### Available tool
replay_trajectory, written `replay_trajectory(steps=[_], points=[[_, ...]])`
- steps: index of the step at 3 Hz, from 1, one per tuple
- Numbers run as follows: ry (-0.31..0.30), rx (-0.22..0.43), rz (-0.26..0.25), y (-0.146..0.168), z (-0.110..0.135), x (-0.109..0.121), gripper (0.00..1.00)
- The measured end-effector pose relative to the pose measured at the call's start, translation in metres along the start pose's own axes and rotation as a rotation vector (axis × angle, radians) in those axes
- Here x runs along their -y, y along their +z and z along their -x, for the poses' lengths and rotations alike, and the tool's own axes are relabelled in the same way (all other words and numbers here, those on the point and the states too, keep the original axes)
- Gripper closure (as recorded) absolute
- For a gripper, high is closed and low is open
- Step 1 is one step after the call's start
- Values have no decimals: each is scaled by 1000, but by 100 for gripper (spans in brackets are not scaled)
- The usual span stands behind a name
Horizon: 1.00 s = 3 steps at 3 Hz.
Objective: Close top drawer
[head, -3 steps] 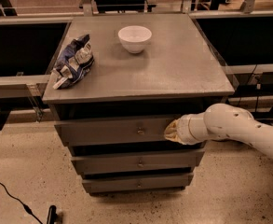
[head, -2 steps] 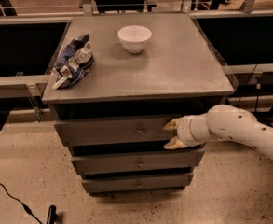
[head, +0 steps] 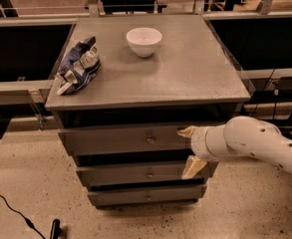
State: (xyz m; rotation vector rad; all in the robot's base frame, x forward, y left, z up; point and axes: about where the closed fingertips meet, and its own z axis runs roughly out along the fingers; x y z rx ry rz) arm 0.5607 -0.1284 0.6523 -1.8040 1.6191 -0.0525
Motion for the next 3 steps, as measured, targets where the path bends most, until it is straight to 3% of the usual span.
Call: replay_trajectory(steps=[3], points=[[-7, 5, -9, -13, 12, -7, 0]])
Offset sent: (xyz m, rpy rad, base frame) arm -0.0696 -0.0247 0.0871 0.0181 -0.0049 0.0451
